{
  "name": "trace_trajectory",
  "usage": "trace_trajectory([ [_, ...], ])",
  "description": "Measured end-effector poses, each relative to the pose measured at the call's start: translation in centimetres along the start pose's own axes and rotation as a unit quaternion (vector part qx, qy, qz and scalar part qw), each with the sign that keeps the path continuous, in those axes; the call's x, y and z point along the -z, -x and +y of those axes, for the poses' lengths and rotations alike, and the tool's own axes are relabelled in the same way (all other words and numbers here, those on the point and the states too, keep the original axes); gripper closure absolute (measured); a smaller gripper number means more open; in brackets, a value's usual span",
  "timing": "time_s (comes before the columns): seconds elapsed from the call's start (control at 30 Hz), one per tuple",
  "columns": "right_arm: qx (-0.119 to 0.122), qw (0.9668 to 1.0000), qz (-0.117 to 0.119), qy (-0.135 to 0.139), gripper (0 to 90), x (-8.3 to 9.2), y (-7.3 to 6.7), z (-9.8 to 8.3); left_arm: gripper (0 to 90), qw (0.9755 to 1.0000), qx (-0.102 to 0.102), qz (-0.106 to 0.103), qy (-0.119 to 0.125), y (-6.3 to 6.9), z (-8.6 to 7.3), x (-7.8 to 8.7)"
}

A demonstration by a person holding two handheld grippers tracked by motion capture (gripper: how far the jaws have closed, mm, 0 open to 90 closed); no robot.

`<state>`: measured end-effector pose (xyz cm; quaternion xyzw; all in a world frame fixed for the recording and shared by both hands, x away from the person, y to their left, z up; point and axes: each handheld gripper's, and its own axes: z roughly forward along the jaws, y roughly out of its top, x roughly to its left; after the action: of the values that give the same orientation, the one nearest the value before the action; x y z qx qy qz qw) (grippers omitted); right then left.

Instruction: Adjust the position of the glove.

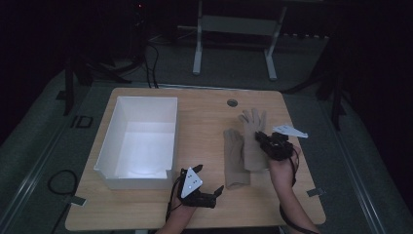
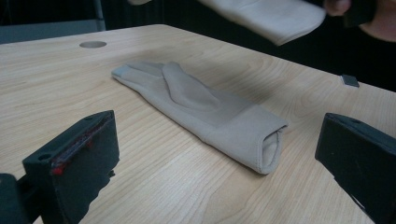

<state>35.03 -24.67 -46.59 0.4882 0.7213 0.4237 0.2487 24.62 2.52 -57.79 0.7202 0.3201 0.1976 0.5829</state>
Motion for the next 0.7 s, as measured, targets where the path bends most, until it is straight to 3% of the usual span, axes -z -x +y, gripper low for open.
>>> trace_trajectory([
  [0.23, 0.007, 0.9998, 0.005, -0.018, 83.9, -2.4, -2.2, -0.7, 0.1, 1.0, 0.0, -0.002, 0.0, 0.0, 0.0, 0.0],
  [0.4, 0.006, 0.9992, 0.005, -0.038, 83.9, -3.7, -2.8, -1.6, 0.1, 1.0, 0.0, -0.003, 0.001, 0.0, 0.0, 0.0],
  [0.7, 0.006, 0.998, 0.007, -0.062, 83.6, -4.3, -3.2, -3.4, 0.1, 1.0, 0.0, -0.003, 0.001, 0.1, 0.0, 0.0],
])
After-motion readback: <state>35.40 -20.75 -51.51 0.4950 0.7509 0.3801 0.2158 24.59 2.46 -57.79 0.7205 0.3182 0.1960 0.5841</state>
